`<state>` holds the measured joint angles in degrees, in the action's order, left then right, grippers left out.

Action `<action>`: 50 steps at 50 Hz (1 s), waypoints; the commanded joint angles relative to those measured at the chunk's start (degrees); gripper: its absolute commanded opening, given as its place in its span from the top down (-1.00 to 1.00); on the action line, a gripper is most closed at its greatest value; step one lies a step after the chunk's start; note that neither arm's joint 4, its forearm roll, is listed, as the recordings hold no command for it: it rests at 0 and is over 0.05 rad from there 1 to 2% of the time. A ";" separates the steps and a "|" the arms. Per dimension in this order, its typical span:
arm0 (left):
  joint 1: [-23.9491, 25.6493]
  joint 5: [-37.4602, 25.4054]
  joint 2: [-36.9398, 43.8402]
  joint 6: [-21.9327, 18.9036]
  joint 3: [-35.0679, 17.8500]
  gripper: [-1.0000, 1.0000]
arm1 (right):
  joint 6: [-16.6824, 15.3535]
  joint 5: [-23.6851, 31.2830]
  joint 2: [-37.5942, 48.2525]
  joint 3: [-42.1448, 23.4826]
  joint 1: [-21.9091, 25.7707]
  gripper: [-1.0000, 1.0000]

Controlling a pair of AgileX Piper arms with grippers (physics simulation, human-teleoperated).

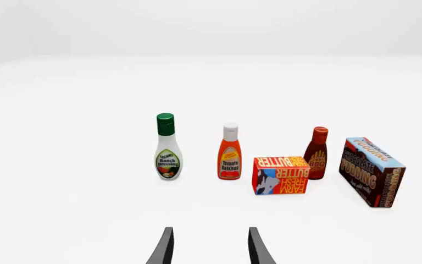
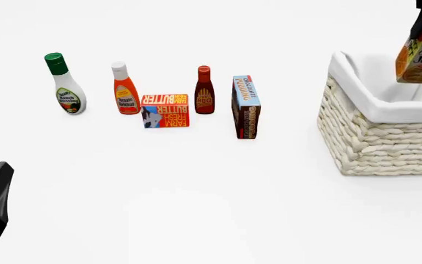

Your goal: Pick the orange juice and place it in the basket.

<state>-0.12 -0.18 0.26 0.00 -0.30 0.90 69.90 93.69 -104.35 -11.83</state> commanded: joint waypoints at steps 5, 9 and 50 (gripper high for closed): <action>0.01 0.00 0.00 0.01 0.00 -1.00 | 1.82 0.00 1.91 -1.04 -0.44 1.00; 0.00 0.01 -0.01 0.00 0.00 -1.00 | 1.93 0.00 2.26 -1.15 -0.63 1.00; 0.00 0.00 0.00 0.00 0.00 -1.00 | 3.14 0.00 6.50 -1.14 -2.30 1.00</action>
<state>-0.12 -0.18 0.26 0.00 -0.30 2.62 69.90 99.46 -105.45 -13.78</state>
